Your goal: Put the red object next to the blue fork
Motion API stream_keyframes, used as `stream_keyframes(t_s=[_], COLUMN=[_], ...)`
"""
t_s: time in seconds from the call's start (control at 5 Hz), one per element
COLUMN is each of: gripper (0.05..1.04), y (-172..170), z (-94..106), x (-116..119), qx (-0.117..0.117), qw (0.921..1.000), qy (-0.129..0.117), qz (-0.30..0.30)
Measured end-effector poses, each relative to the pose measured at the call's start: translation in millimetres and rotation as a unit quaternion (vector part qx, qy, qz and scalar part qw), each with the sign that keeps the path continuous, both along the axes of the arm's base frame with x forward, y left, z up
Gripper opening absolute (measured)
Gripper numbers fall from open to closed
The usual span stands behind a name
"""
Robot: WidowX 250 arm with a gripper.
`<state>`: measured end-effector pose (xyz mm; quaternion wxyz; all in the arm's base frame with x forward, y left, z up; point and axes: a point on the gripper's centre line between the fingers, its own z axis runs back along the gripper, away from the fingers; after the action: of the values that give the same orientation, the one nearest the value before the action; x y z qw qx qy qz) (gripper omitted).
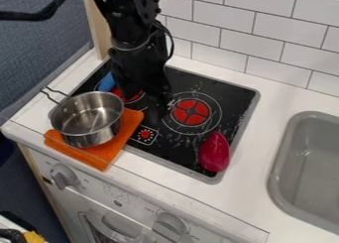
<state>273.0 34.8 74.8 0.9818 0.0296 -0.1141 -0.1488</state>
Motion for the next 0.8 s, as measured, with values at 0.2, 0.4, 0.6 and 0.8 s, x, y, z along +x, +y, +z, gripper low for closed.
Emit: stream_keyframes(t_s=[0.2,0.4,0.6,0.8], gripper=[1.005,1.005,1.005,1.005], y=[-1,-35,-68,-90], z=[-5.1,0.1,3.6,-2.0], x=[-1,4,12,15], qx=[-0.002,-0.018,-0.036,-0.052], qw=[0.9999,0.9993,0.9980,0.9974], qy=[0.010,0.010,0.007,0.022], qz=[0.003,-0.031,-0.051,-0.045])
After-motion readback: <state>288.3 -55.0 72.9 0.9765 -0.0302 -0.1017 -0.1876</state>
